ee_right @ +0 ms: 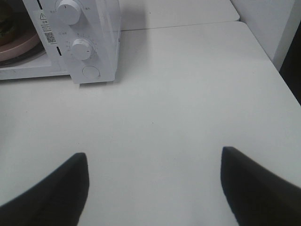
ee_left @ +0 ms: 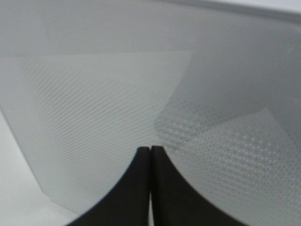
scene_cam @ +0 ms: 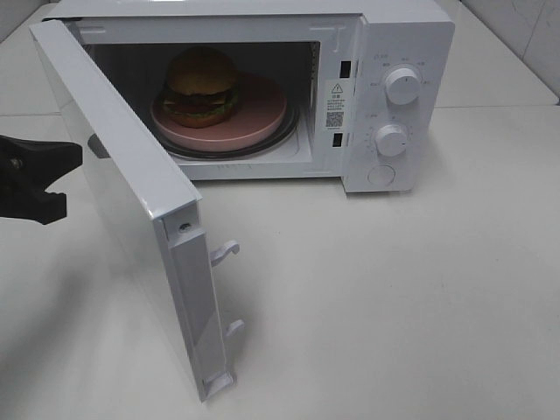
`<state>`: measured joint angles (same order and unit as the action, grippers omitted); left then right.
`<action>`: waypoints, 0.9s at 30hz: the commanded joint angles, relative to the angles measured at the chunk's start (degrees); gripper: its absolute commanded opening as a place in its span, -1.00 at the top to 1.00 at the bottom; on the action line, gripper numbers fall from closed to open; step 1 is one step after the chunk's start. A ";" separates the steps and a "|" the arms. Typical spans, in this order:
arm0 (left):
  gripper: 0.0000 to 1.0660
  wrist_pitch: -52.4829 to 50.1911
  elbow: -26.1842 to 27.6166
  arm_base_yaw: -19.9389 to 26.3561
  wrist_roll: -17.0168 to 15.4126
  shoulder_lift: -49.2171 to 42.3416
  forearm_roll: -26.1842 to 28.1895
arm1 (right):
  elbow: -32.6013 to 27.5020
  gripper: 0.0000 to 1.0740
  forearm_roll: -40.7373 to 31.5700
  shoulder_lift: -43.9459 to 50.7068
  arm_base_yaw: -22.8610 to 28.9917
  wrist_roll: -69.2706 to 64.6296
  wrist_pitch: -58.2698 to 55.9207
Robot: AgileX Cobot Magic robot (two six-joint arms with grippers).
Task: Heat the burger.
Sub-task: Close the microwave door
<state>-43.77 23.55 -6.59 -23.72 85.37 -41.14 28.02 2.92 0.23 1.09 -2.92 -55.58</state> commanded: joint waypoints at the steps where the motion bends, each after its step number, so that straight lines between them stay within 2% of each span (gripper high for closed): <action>1: 1.00 -0.29 1.83 -2.29 1.20 2.01 3.04 | -0.06 -0.42 0.06 1.66 -0.34 0.46 0.34; 7: 1.00 -0.23 3.09 -3.38 1.83 3.15 3.78 | -0.06 -0.42 0.06 1.66 -0.34 0.46 0.34; 20: 1.00 -0.92 3.38 -3.44 1.83 4.70 9.17 | -0.06 -0.42 0.06 1.66 -0.34 0.46 0.34; 27: 1.00 -0.92 6.07 -7.39 2.06 8.42 12.26 | -0.06 -0.42 0.06 1.66 -0.34 0.46 0.34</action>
<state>-43.83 28.07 -12.66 -21.94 92.65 -30.83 28.02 2.92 0.23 1.09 -2.92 -55.58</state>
